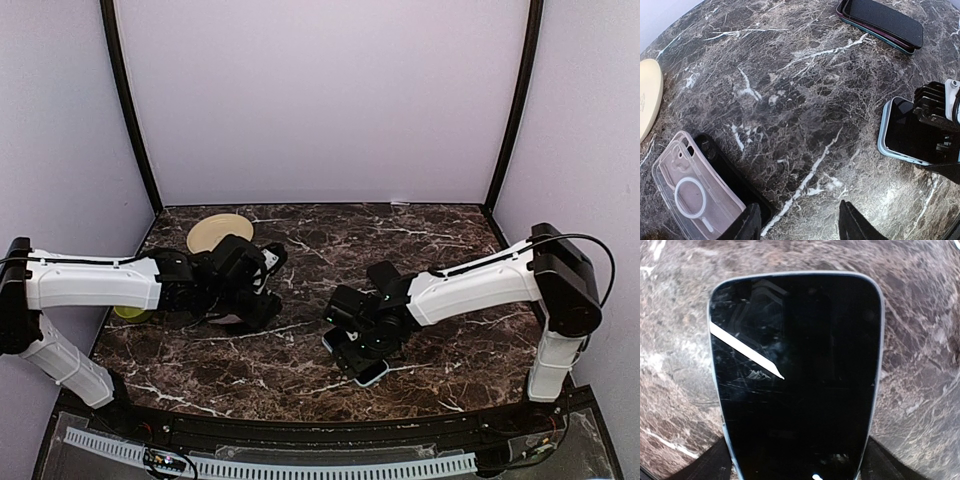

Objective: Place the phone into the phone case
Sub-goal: Pick up the phone with the phone case at the center of the board.

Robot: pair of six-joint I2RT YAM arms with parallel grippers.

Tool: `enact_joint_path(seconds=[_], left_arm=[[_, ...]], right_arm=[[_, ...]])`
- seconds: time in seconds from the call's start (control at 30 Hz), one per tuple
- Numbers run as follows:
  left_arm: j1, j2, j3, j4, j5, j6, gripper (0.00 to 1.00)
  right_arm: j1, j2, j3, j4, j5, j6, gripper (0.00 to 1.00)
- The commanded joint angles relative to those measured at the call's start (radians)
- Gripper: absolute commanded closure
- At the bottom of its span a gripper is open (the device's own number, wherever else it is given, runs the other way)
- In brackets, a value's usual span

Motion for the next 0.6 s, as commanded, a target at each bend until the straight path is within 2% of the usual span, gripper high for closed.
enact_joint_path(seconds=[0.0, 0.17, 0.33, 0.43, 0.57], left_arm=[[0.003, -0.016, -0.019, 0.017, 0.022, -0.004, 0.45], [0.002, -0.018, -0.017, 0.034, 0.047, -0.022, 0.45], [-0.002, -0.011, -0.044, 0.134, 0.113, -0.081, 0.45], [-0.004, -0.004, -0.093, 0.278, 0.175, -0.143, 0.42], [-0.004, -0.026, -0.163, 0.496, 0.251, -0.25, 0.31]], right_arm=[[0.007, 0.002, -0.045, -0.012, 0.029, -0.003, 0.27], [0.007, -0.03, -0.064, 0.038, 0.02, -0.027, 0.46], [0.007, -0.094, -0.101, 0.129, 0.002, -0.055, 0.53], [0.007, -0.141, -0.128, 0.203, 0.0, -0.071, 0.58], [0.007, -0.213, -0.169, 0.278, 0.054, -0.087, 0.65]])
